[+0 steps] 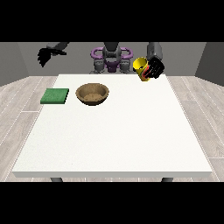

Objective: Pick the cup and pour the ball into the bowl, then pick the bowl and place it on the pad

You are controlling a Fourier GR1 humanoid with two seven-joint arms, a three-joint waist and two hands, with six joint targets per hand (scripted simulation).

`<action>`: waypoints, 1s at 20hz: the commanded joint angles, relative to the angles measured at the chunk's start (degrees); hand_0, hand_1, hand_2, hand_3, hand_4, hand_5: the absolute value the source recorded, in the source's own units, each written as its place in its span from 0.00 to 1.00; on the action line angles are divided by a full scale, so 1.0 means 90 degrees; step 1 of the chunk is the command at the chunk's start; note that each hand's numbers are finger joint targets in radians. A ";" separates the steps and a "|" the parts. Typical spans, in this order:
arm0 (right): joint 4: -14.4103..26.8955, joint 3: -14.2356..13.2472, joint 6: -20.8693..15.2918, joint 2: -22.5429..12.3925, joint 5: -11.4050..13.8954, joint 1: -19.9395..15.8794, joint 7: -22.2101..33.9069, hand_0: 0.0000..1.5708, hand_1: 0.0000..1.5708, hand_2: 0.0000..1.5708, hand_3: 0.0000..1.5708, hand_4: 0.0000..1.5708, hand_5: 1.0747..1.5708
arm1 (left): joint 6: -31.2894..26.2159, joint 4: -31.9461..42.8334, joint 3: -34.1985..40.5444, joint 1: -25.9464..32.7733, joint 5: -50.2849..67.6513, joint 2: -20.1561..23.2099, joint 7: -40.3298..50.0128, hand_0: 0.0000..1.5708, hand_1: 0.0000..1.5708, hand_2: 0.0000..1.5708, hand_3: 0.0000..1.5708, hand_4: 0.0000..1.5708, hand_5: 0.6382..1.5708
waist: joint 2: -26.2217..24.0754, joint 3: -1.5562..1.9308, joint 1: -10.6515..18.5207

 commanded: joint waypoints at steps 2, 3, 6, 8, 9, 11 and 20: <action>0.0554 -0.0086 0.0331 -0.0137 0.0124 0.0233 -0.0620 0.00 0.00 0.00 0.00 0.00 1.00 | 0.0167 -0.0121 -0.0606 -0.0468 -0.0940 -0.0198 0.1267 0.95 0.95 1.00 1.00 1.00 0.68 | -0.0145 0.0002 0.0028; 0.0522 -0.0249 0.0543 -0.0386 -0.0240 -0.0019 -0.0140 0.00 0.00 0.00 0.00 0.00 1.00 | 0.0637 -0.0087 -0.0730 -0.0323 -0.1171 -0.0468 0.1262 0.95 0.95 1.00 1.00 0.97 0.70 | -0.0111 -0.0002 -0.0084; 0.0690 -0.0229 0.0386 -0.0294 -0.0091 -0.0075 -0.0352 0.00 0.00 0.00 0.00 0.00 1.00 | 0.0715 0.0011 -0.1163 -0.0622 -0.1945 -0.0532 0.2009 0.96 0.96 1.00 1.00 0.96 0.65 | -0.0124 0.0001 -0.0001; 0.0628 -0.0022 0.0401 -0.0206 0.0050 0.0059 -0.0212 0.00 0.00 0.00 0.00 0.00 1.00 | 0.0572 0.0153 -0.1487 -0.0885 -0.2465 -0.0610 0.2605 0.97 0.97 1.00 1.00 1.00 0.61 | -0.0491 0.0002 -0.0144; 0.0665 -0.0007 0.0343 -0.0124 -0.0033 -0.0143 -0.0058 0.00 0.00 0.00 0.00 0.00 1.00 | 0.0630 0.0275 -0.1759 -0.1092 -0.2880 -0.0695 0.2881 0.98 0.98 1.00 1.00 1.00 0.57 | -0.0423 0.0006 -0.0198; 0.0830 -0.0106 0.0412 -0.0291 -0.0038 -0.0194 -0.0116 0.00 0.00 0.00 0.00 0.00 1.00 | 0.0362 0.0332 -0.2063 -0.1381 -0.3357 -0.0652 0.3178 0.99 0.99 1.00 1.00 1.00 0.61 | -0.0447 0.0007 -0.0139; 0.1045 -0.0147 0.0572 -0.0417 -0.0020 -0.0407 -0.0388 0.00 0.00 0.00 0.00 0.00 1.00 | -0.0501 0.0701 -0.3717 -0.1735 -0.5371 -0.1610 0.4022 0.95 0.95 1.00 1.00 1.00 0.45 | -0.0249 0.0001 -0.0244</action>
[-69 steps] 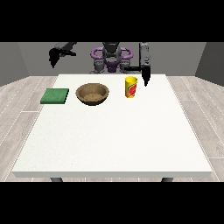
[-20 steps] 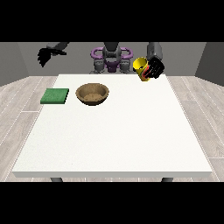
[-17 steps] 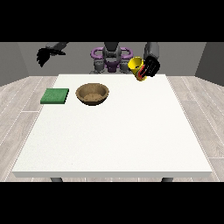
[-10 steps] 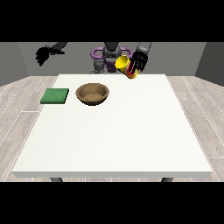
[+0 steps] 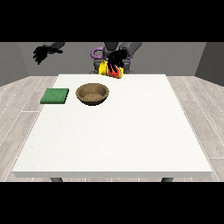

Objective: Pick the cup and pour the ball into the bowl, then pick the bowl and place it on the pad

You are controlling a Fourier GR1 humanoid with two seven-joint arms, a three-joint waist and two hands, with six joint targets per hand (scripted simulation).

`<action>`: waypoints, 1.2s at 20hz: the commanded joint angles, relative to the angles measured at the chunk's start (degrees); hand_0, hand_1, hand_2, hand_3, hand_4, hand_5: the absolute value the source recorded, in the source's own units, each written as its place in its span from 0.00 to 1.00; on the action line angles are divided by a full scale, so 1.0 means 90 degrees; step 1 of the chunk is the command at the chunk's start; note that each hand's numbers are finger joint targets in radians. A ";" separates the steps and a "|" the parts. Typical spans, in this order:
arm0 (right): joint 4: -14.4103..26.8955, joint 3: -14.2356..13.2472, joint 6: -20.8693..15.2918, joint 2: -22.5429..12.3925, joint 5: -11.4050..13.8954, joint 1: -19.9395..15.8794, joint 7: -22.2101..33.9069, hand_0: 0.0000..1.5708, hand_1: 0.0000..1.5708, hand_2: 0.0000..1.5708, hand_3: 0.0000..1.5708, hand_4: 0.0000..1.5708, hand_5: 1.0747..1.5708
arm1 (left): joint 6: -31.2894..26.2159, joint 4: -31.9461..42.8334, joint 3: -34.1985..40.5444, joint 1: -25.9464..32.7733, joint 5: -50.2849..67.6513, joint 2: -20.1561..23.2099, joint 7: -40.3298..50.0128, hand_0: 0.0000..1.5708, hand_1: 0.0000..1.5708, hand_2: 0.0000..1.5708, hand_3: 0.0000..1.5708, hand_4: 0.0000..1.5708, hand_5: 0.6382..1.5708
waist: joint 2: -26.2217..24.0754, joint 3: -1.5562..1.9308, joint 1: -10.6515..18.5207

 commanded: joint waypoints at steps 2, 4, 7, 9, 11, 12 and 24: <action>0.0077 0.0152 -0.0027 0.0140 0.0134 -0.0074 -0.0109 0.00 0.00 0.00 0.00 0.00 1.00 | -0.0790 0.0330 -0.1022 -0.0401 -0.1226 -0.0328 0.0337 0.96 0.96 1.00 1.00 1.00 0.43 | 0.0043 -0.0002 -0.0128; 0.0146 0.0134 -0.0132 0.0112 0.0140 -0.0274 0.0010 0.00 0.00 0.00 0.00 0.00 1.00 | -0.1394 0.0479 -0.1426 -0.0724 -0.1668 -0.0412 0.0368 0.98 0.98 1.00 1.00 0.99 0.56 | -0.0095 0.0001 -0.0032; 0.0217 0.0026 0.0233 -0.0081 -0.0019 -0.0105 -0.0073 0.00 0.00 0.00 0.00 0.00 1.00 | -0.1422 0.0611 -0.1793 -0.0563 -0.2223 -0.0397 0.0621 0.95 0.95 1.00 1.00 0.95 0.64 | 0.0019 -0.0007 -0.0152; 0.0524 -0.0142 0.0058 -0.0161 0.0019 -0.0068 -0.0152 0.00 0.00 0.00 0.00 0.00 1.00 | -0.1839 0.0441 -0.2083 -0.0579 -0.2439 -0.0636 0.0363 0.93 0.93 1.00 1.00 0.94 0.62 | -0.0177 -0.0006 0.0253; 0.0454 -0.0041 -0.0140 0.0052 0.0124 -0.0058 -0.0235 0.00 0.00 0.00 0.00 0.00 1.00 | -0.2025 0.0411 -0.2156 -0.0525 -0.2616 -0.0798 0.0328 0.92 0.92 1.00 1.00 0.97 0.54 | -0.0133 -0.0010 0.0251; 0.0369 -0.0013 -0.0014 -0.0007 0.0036 -0.0051 0.0008 0.00 0.00 0.00 0.00 0.00 1.00 | -0.2077 0.0430 -0.2100 -0.0467 -0.2669 -0.0715 0.0299 0.92 0.92 1.00 1.00 0.97 0.53 | -0.0239 -0.0013 0.0179; 0.0276 -0.0099 -0.0798 0.0373 -0.0029 -0.0101 0.0538 0.00 0.00 0.00 0.00 0.16 0.99 | -0.0166 -0.1097 0.1345 0.0336 0.0512 -0.0576 0.0346 0.79 0.79 0.98 0.91 0.96 0.60 | -0.0151 -0.0090 0.1141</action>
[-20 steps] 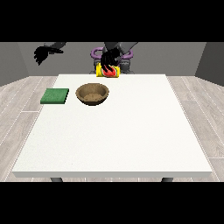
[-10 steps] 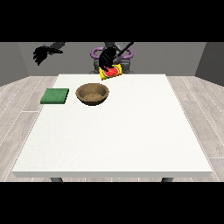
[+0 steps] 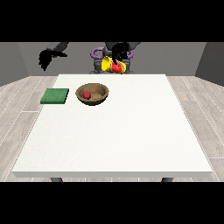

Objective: Pick the cup and pour the ball into the bowl, then pick the bowl and place it on the pad

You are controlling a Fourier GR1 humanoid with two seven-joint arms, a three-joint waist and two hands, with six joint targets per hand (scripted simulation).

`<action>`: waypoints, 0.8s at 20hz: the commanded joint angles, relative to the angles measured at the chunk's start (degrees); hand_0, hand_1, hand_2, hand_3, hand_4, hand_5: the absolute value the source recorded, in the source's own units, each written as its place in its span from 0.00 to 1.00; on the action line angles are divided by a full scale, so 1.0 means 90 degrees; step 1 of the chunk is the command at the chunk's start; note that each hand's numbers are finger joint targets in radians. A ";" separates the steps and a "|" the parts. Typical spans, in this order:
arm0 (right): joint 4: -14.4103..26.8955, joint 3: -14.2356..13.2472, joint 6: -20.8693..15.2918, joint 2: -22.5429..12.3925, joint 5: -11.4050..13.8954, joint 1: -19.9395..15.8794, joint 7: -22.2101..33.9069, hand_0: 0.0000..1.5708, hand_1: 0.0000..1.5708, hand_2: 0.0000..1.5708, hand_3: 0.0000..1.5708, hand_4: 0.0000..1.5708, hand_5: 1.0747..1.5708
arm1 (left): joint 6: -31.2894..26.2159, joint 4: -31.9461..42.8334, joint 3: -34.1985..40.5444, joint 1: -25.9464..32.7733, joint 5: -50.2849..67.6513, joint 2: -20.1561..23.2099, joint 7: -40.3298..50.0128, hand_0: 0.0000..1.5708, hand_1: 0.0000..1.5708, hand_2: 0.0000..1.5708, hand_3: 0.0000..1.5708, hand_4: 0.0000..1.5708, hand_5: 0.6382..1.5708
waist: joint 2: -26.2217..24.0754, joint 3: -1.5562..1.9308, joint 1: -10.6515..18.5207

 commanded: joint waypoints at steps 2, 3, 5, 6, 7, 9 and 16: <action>-0.0105 -0.0091 -0.0319 0.0148 -0.0007 0.0082 -0.0045 0.00 0.00 0.00 0.00 0.16 0.99 | 0.1047 -0.0807 0.1735 0.0742 0.2040 -0.0262 -0.0253 0.65 0.65 0.80 0.60 0.89 0.71 | 0.0163 -0.0038 0.0366; -0.0139 -0.0023 -0.0282 0.0255 -0.0042 -0.0051 -0.0031 0.00 0.00 0.00 0.00 0.16 0.99 | 0.1327 -0.1035 0.1950 0.1072 0.2585 -0.0326 -0.0255 0.57 0.57 0.54 0.30 0.80 0.86 | 0.0404 -0.0090 0.0340; -0.0246 0.0081 -0.0358 0.0424 -0.0011 -0.0265 -0.0106 0.00 0.00 0.00 0.00 0.22 0.99 | 0.1668 -0.1439 0.2218 0.1431 0.3577 -0.0331 -0.0598 0.00 0.00 0.00 0.00 0.40 1.00 | 0.0849 -0.0112 0.0159; -0.0294 0.0124 -0.0431 0.0524 0.0016 -0.0318 -0.0161 0.00 0.00 0.00 0.00 0.23 0.99 | 0.1612 -0.1607 0.2371 0.1565 0.4148 -0.0333 -0.0765 0.00 0.00 0.00 0.00 0.27 0.99 | 0.0974 -0.0114 0.0104; -0.0340 0.0150 -0.0518 0.0568 0.0022 -0.0471 -0.0108 0.00 0.00 0.00 0.00 0.21 0.99 | 0.1703 -0.1825 0.2368 0.1777 0.4642 -0.0334 -0.1031 0.00 0.00 0.00 0.00 0.00 0.97 | 0.1090 -0.0106 0.0075; -0.0444 0.0232 -0.0736 0.0752 0.0090 -0.0652 -0.0137 0.00 0.00 0.00 0.00 0.18 0.99 | 0.1631 -0.2222 0.2353 0.2148 0.5619 -0.0336 -0.1663 0.00 0.00 0.00 0.00 0.00 0.98 | 0.1288 -0.0081 0.0089; -0.0394 0.0312 -0.2043 0.1385 0.0465 -0.1091 -0.0116 0.00 0.00 0.00 0.00 0.19 1.00 | 0.0139 -0.3139 0.2117 0.3102 0.7702 -0.0339 -0.3757 0.00 0.00 0.00 0.00 0.00 0.99 | 0.1651 0.0032 0.0995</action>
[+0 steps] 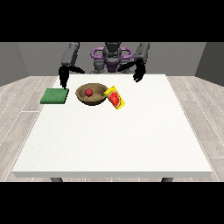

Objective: Pick the cup and pour the ball into the bowl, then pick the bowl and place it on the pad

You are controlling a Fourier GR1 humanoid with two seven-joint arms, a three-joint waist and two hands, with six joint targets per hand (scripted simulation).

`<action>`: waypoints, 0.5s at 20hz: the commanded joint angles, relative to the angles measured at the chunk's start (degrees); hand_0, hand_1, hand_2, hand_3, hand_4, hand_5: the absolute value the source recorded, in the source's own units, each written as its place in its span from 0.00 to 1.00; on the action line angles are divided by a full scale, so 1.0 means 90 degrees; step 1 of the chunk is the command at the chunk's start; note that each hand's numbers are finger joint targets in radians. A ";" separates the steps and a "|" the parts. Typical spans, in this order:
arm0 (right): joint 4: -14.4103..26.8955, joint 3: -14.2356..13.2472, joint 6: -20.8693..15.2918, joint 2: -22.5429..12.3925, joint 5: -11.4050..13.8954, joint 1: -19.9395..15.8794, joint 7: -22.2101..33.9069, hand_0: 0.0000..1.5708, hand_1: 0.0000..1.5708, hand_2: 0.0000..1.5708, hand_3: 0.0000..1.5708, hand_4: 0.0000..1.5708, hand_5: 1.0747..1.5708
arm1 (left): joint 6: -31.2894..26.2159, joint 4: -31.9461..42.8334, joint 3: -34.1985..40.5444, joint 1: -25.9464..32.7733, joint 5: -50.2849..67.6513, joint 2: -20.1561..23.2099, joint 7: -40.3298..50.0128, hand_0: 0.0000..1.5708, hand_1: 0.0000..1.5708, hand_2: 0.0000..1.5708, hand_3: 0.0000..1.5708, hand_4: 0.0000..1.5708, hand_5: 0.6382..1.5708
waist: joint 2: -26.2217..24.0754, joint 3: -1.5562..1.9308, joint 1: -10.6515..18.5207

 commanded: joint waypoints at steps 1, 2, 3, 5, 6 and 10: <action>0.0046 0.0138 -0.0856 0.0628 0.0232 -0.0220 -0.0126 0.00 0.00 0.00 0.00 0.20 1.00 | -0.0672 -0.0351 0.0030 0.0450 0.0974 -0.0009 -0.0853 0.00 0.00 0.00 0.00 0.00 0.99 | 0.0159 0.0049 0.0346; 0.0140 0.0082 -0.0882 0.0618 0.0180 -0.0271 -0.0161 0.00 0.00 0.00 0.00 0.20 1.00 | -0.0773 -0.0348 0.0025 0.0655 0.0959 -0.0009 -0.1159 0.00 0.00 0.00 0.00 0.00 0.99 | 0.0208 0.0053 0.0367; 0.0595 -0.0227 -0.0596 0.0209 0.0030 -0.0306 -0.0454 0.00 0.00 0.00 0.00 0.20 1.00 | -0.1012 -0.0591 0.0013 0.0611 0.0931 -0.0001 -0.1097 0.00 0.00 0.00 0.00 0.00 0.99 | 0.0366 0.0060 0.0498; 0.0616 0.0048 -0.0834 0.0475 0.0188 -0.0413 -0.0425 0.00 0.00 0.00 0.00 0.21 1.00 | -0.1399 -0.0480 0.0439 0.0668 0.1182 0.0479 -0.1184 0.00 0.00 0.00 0.00 0.00 0.99 | 0.0164 0.0059 0.0365; 0.0700 0.0177 -0.1021 0.0671 0.0250 -0.0462 -0.0383 0.00 0.00 0.00 0.00 0.20 1.00 | -0.1120 -0.0428 0.0271 0.0898 0.1081 0.0083 -0.1297 0.00 0.00 0.00 0.00 0.00 0.99 | 0.0025 0.0059 0.0230; 0.1421 -0.0261 -0.0816 0.0288 -0.0082 -0.0831 -0.0804 0.00 0.00 0.00 0.00 0.17 0.99 | -0.1790 -0.0801 0.0609 0.0887 0.1359 0.0713 -0.1407 0.00 0.00 0.00 0.00 0.00 0.99 | 0.0340 0.0061 0.0464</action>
